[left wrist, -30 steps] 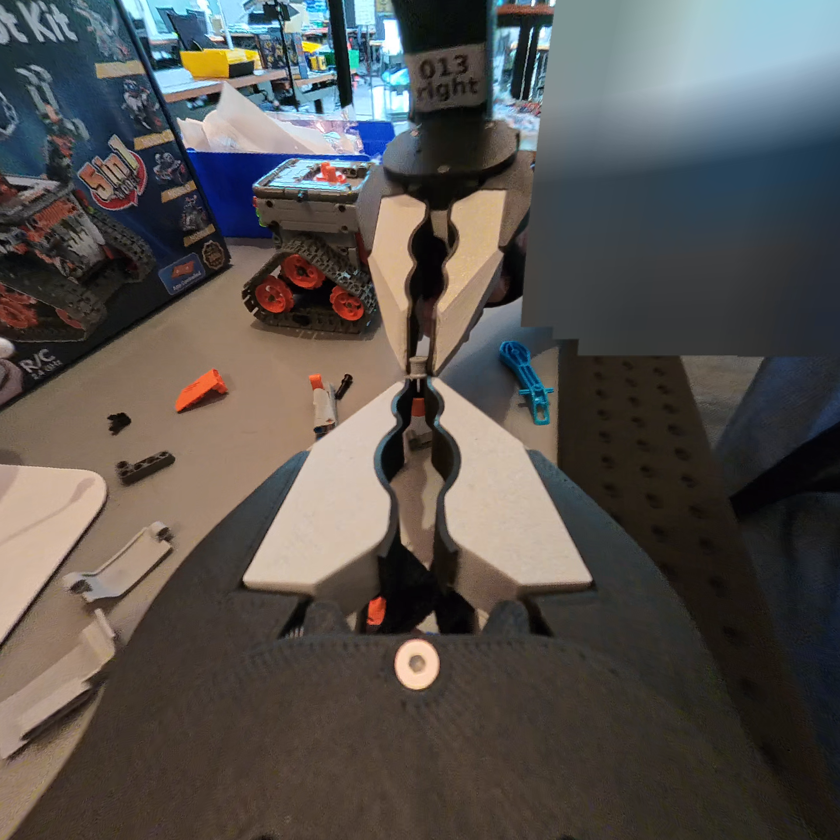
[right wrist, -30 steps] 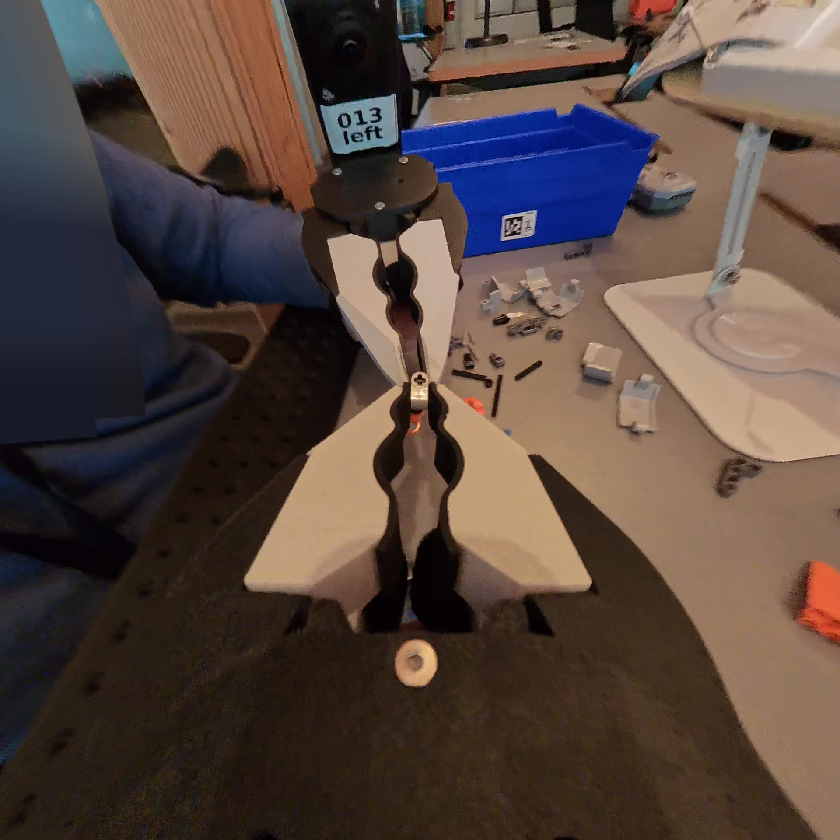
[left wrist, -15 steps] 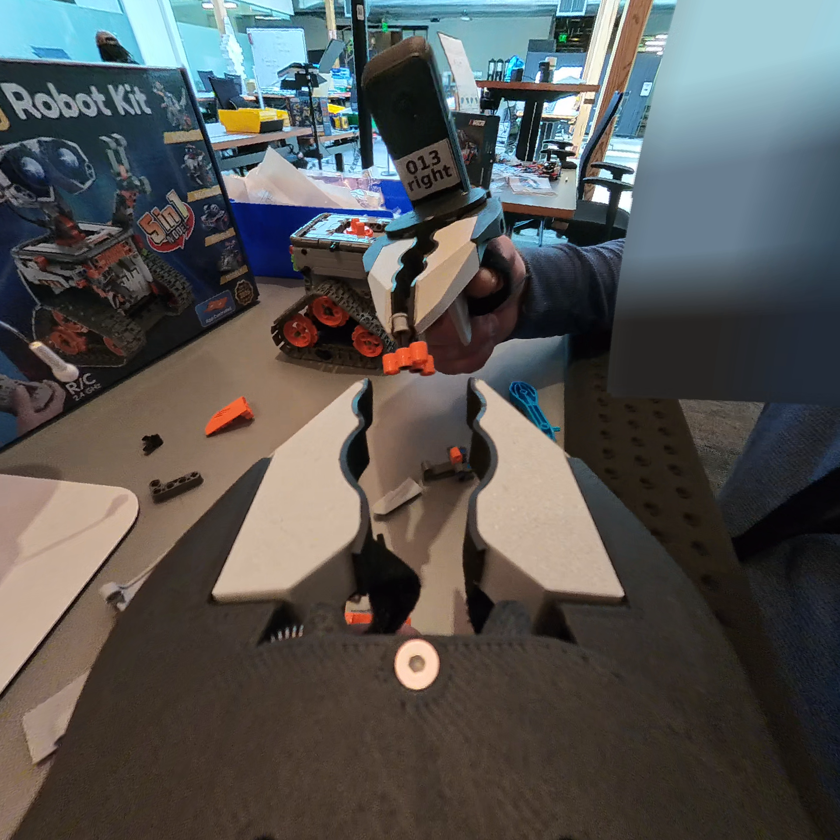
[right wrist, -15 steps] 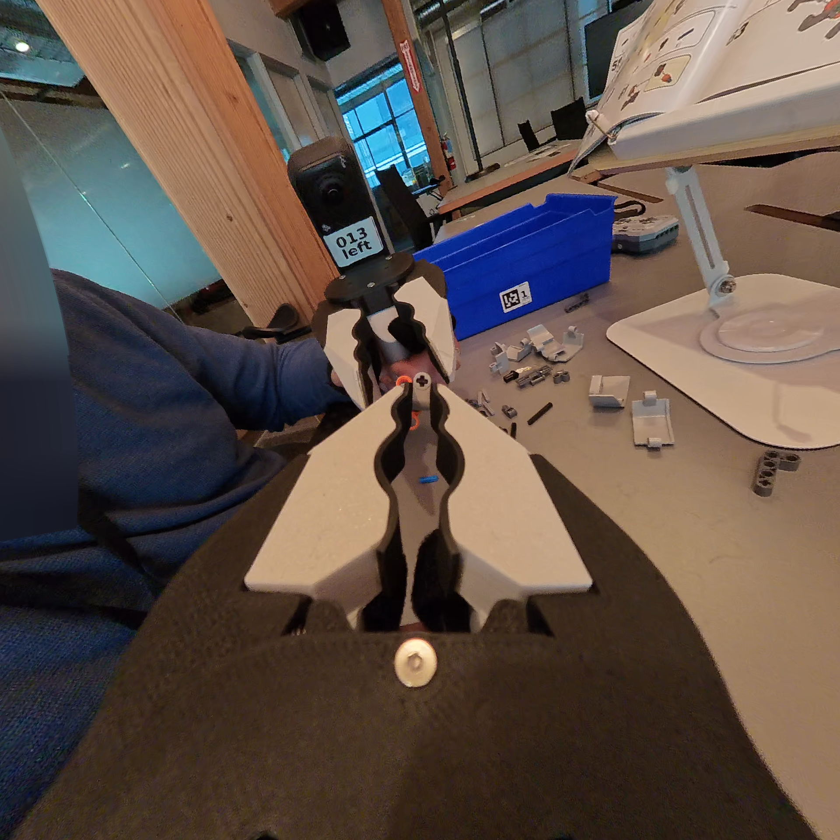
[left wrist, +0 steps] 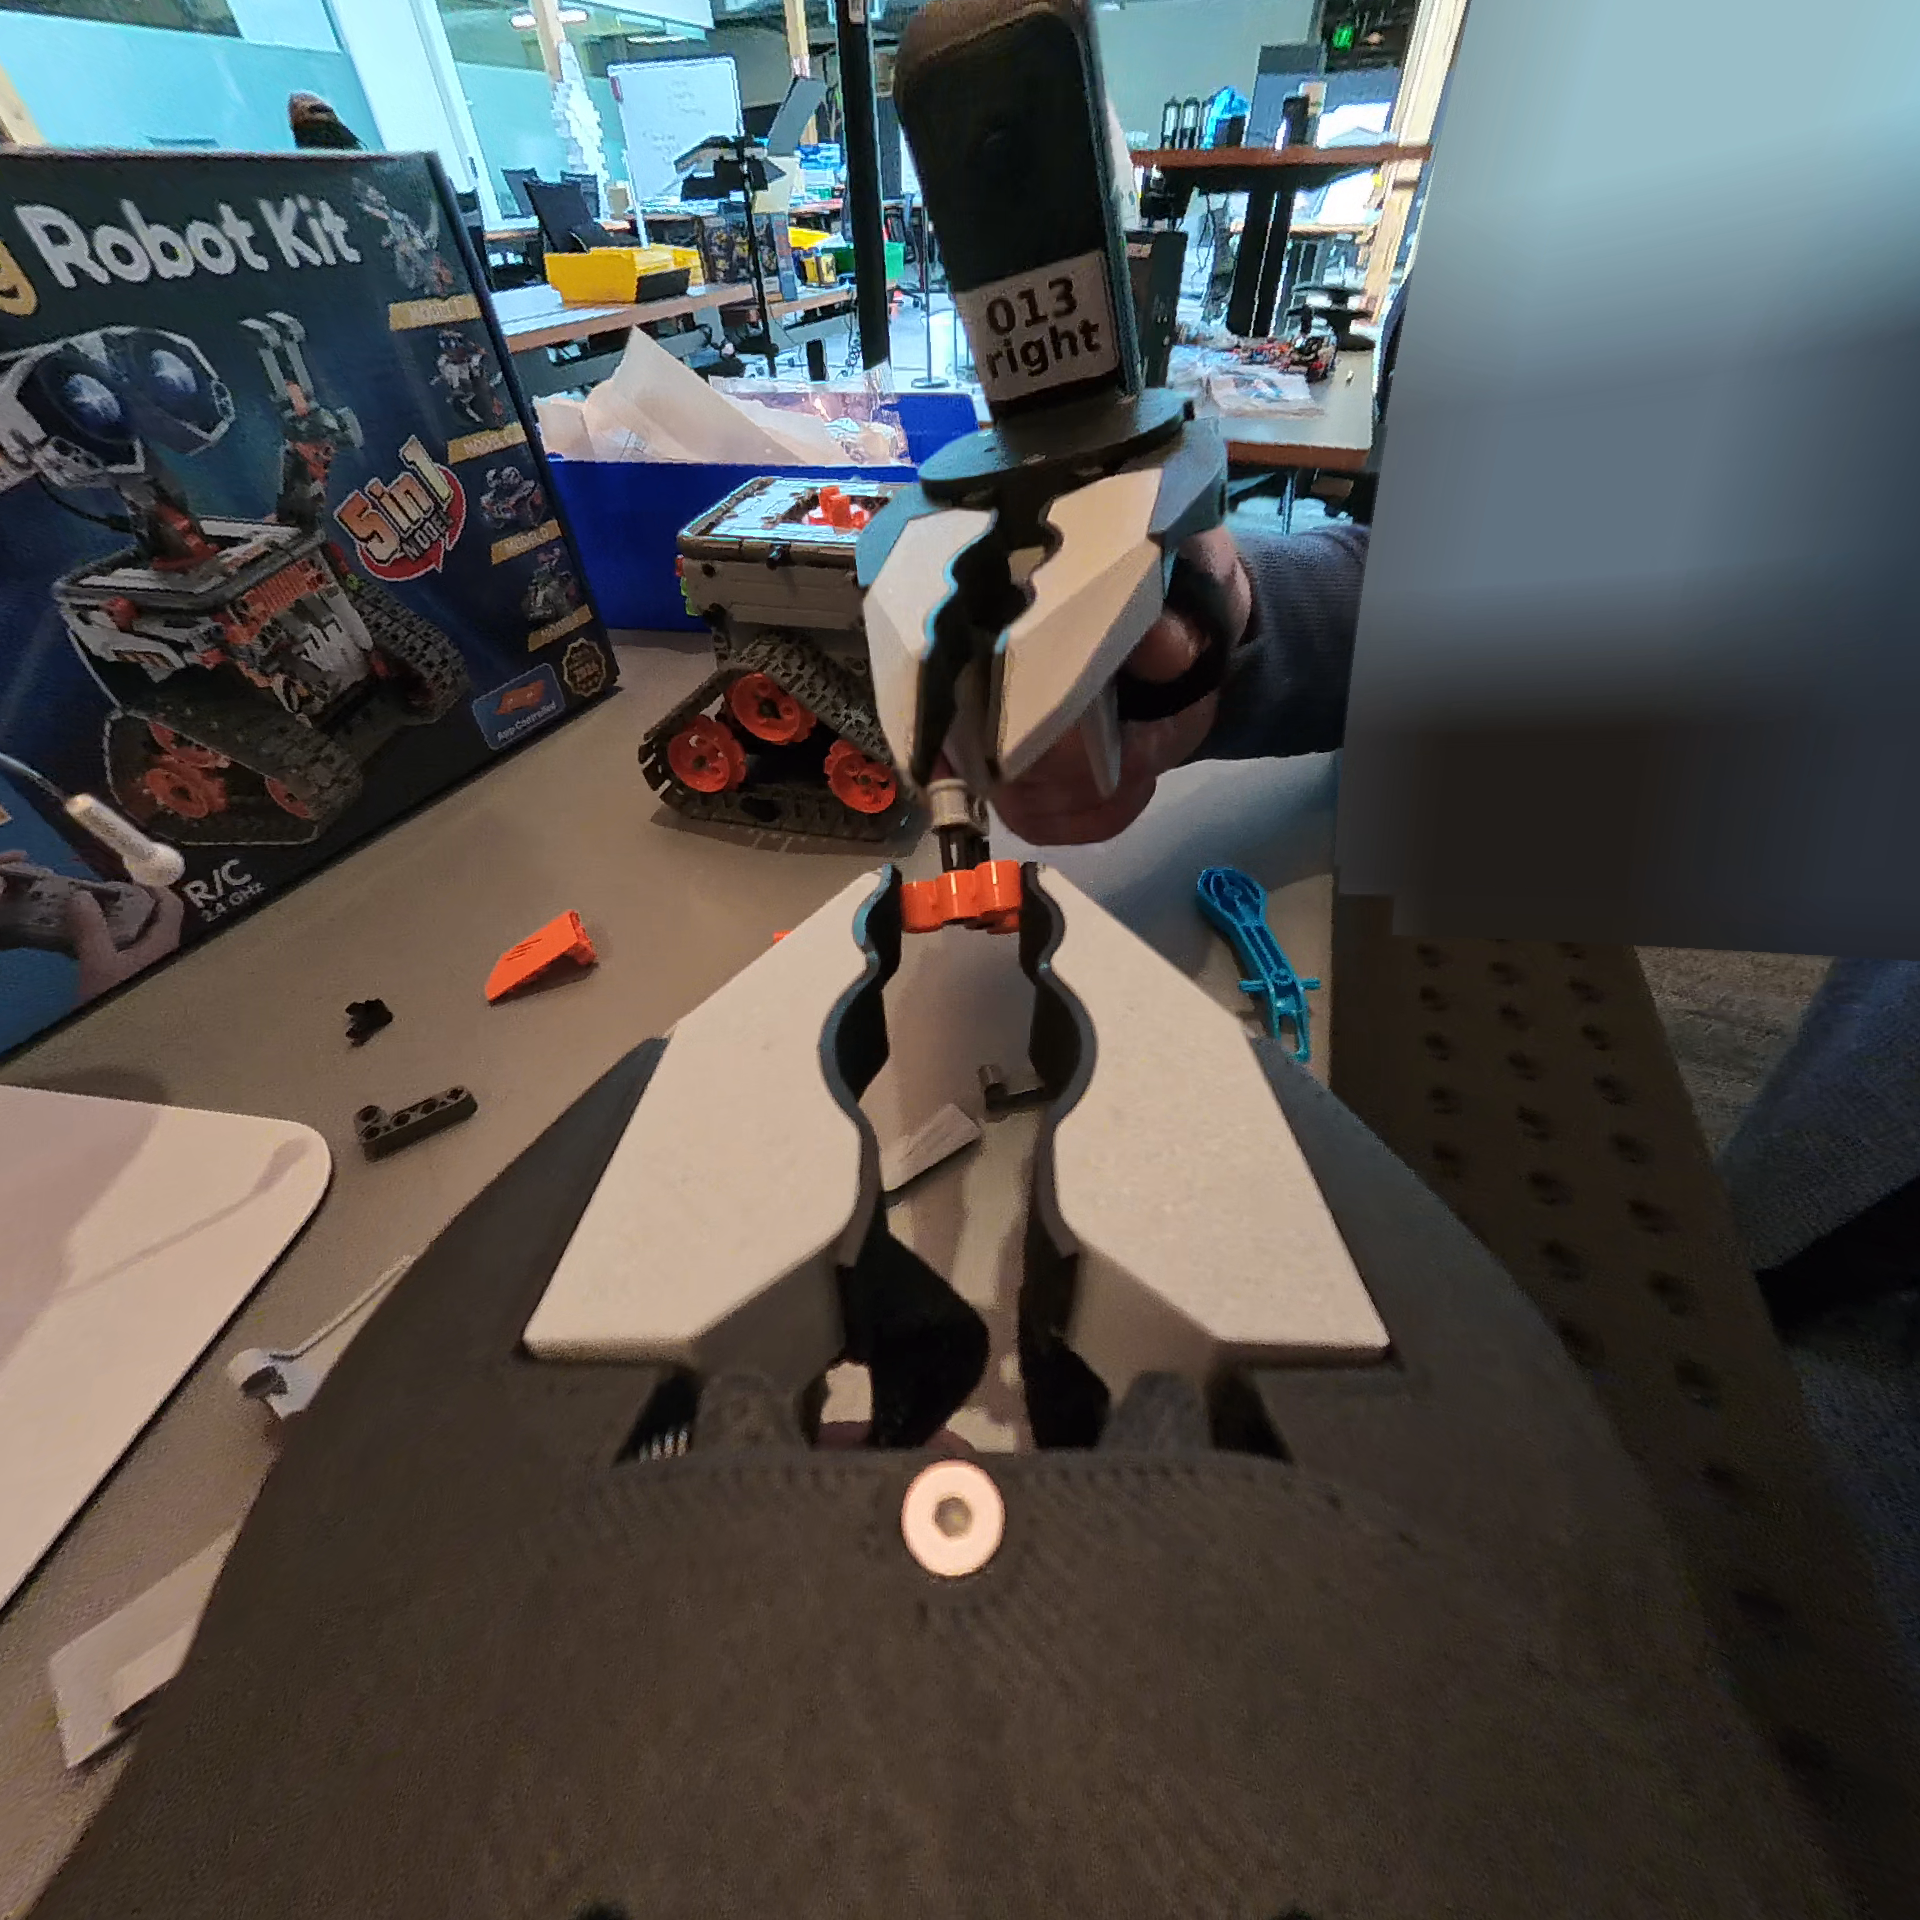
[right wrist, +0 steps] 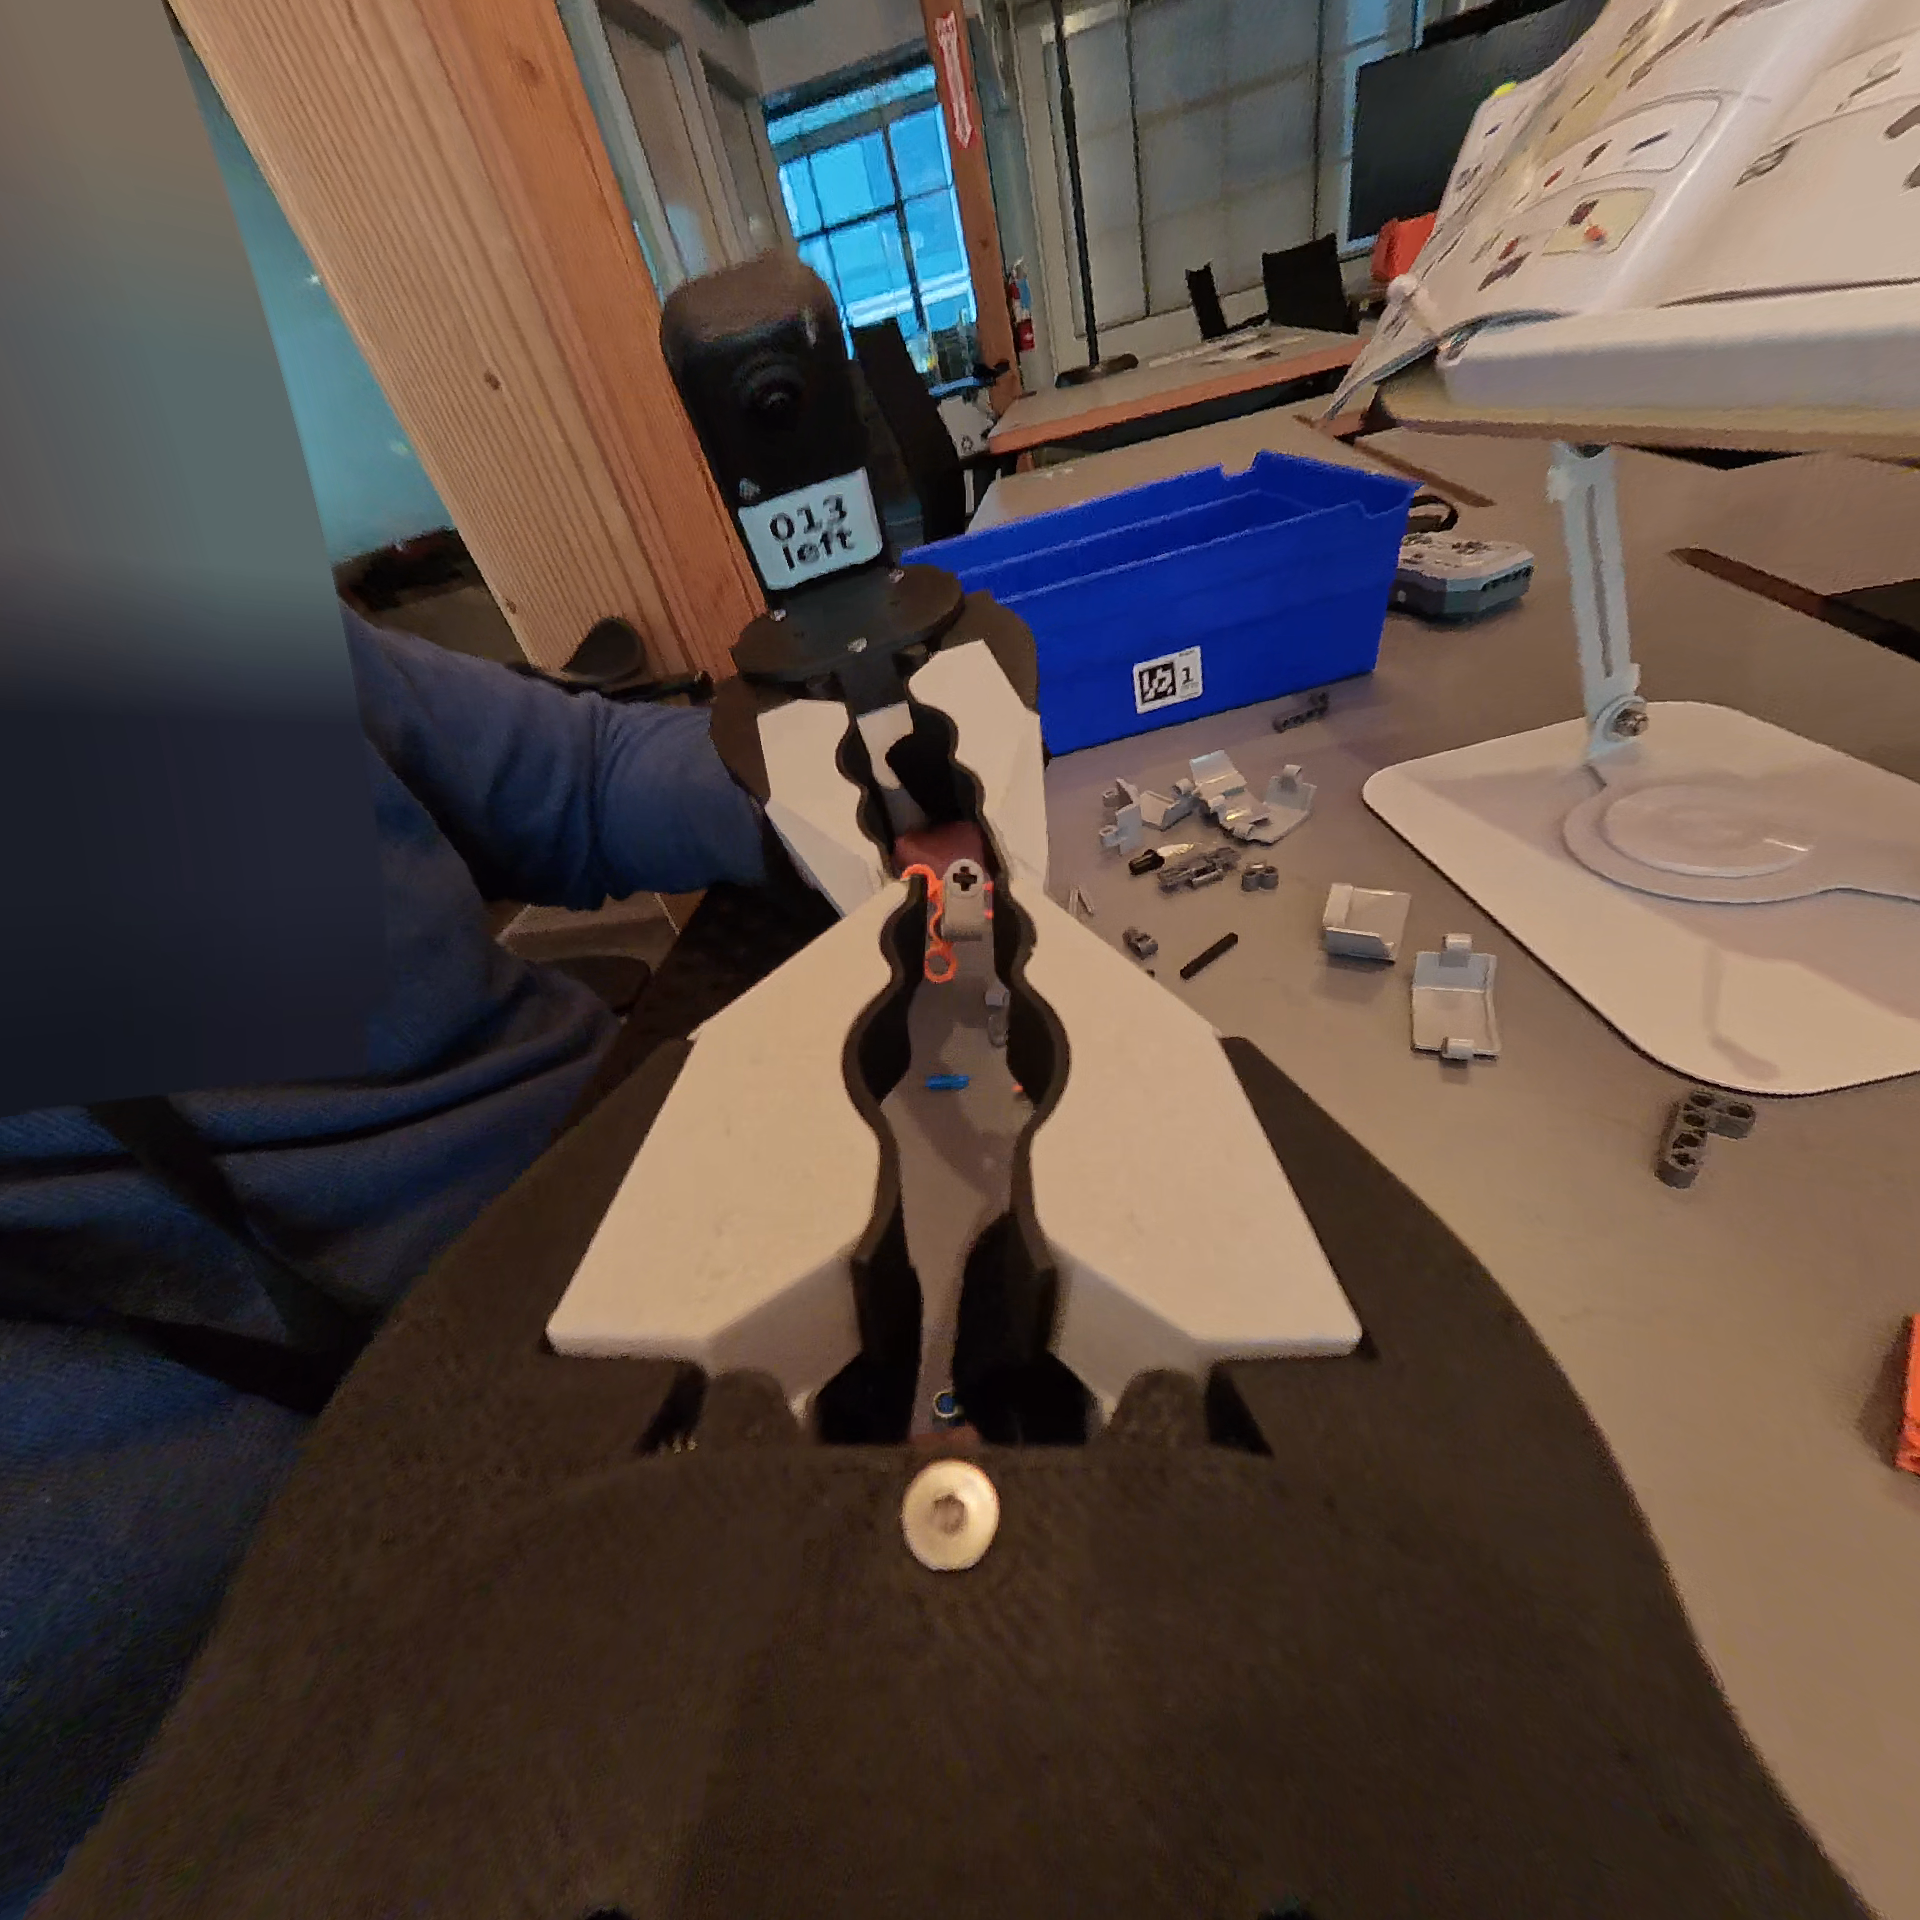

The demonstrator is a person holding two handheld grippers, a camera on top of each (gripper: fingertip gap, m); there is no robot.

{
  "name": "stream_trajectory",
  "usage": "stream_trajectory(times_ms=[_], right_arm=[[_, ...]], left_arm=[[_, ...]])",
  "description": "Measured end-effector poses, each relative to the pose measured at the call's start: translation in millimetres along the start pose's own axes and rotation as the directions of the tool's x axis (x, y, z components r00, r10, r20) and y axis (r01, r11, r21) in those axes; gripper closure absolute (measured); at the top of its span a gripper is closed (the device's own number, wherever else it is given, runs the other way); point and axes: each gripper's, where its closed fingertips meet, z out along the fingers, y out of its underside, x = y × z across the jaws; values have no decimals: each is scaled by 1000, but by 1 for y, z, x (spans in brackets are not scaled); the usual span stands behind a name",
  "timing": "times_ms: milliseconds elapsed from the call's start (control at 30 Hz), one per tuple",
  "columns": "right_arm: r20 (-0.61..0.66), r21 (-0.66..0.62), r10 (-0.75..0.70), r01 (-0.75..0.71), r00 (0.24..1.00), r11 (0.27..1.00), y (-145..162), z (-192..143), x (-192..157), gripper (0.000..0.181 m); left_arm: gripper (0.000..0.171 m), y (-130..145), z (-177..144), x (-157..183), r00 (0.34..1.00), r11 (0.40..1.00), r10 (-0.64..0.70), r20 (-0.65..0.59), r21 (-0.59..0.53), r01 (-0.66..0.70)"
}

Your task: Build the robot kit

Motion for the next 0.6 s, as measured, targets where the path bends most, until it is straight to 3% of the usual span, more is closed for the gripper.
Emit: stream_trajectory(times_ms=[133,333,433,600], right_arm=[[-54,48,21,-18,998,999,-15,-14,12,164],[-95,23,23,-21,995,1000,-13,-11,15,165],[-82,27,48,-46,995,999,-12,-9,14,165],[-70,-48,9,-12,997,999,2,2,7,164]], left_arm=[[151,-4,-6,-8,989,988,-144,-41,48,146],[151,-9,-8,-13,953,952,-284,-110,85,293],[151,-5,-6,-12,957,958,-273,-103,66,280],[151,2,0,-2,991,993,-119,-54,3,119]])
